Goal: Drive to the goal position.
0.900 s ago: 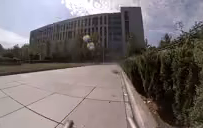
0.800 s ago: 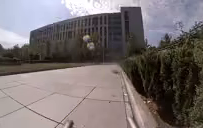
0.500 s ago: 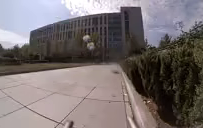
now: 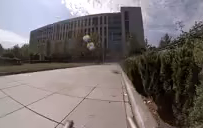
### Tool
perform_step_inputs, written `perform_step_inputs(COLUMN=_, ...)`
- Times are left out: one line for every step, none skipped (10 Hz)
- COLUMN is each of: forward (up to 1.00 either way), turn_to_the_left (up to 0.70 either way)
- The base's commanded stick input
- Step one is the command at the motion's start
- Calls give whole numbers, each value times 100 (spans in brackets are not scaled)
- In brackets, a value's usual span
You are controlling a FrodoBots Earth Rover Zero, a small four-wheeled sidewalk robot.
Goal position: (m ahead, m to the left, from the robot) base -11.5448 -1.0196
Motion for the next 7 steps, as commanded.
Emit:
perform_step_inputs(forward=0, turn_to_the_left=0)
perform_step_inputs(forward=0, turn_to_the_left=0)
perform_step_inputs(forward=0, turn_to_the_left=0)
perform_step_inputs(forward=0, turn_to_the_left=0)
perform_step_inputs(forward=0, turn_to_the_left=0)
perform_step_inputs(forward=0, turn_to_the_left=0)
perform_step_inputs(forward=0, turn_to_the_left=0)
